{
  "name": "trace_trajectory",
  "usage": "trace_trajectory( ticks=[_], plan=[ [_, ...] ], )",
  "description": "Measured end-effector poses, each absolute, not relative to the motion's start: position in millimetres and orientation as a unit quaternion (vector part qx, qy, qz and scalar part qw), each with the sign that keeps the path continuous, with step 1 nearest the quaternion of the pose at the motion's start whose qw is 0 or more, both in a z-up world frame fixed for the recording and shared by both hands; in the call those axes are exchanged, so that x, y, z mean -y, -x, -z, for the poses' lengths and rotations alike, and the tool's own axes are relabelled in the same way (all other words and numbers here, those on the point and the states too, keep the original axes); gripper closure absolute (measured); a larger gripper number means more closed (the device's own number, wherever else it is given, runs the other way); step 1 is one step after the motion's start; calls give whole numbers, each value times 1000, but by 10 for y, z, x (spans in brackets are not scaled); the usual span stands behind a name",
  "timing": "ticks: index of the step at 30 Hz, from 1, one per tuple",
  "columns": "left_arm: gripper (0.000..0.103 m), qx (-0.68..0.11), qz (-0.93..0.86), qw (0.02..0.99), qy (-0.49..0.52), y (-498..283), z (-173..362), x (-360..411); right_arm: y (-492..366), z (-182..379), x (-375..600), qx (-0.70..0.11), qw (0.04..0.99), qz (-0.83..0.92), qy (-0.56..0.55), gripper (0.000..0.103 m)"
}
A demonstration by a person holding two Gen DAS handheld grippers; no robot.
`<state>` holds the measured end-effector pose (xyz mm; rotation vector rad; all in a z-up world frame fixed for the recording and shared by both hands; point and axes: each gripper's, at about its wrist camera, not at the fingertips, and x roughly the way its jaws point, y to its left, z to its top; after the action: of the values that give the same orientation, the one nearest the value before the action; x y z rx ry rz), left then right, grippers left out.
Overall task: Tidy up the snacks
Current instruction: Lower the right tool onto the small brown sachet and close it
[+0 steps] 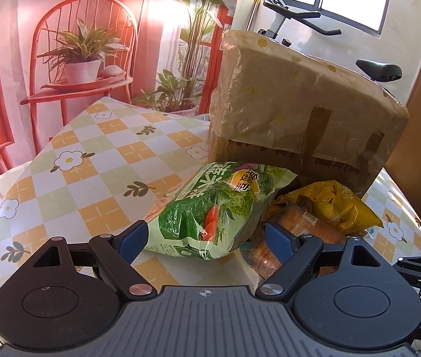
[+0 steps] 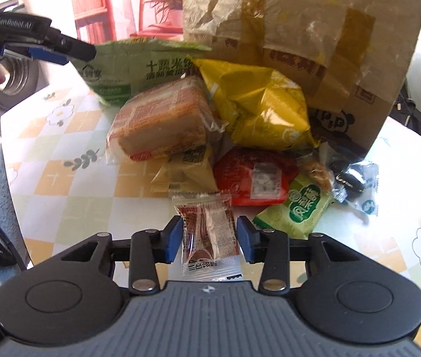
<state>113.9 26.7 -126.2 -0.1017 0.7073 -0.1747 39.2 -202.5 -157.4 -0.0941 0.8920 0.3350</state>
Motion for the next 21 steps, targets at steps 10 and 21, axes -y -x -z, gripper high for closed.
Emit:
trace_trajectory(
  ticks=[10, 21],
  plan=[
    [16, -341, 91, 934, 51, -1179, 1231, -236, -356, 1494, 2149, -413, 906, -78, 58, 62],
    [16, -344, 98, 932, 50, -1193, 1231, -232, -496, 1691, 2386, -449, 893, -23, 12, 57]
  ],
)
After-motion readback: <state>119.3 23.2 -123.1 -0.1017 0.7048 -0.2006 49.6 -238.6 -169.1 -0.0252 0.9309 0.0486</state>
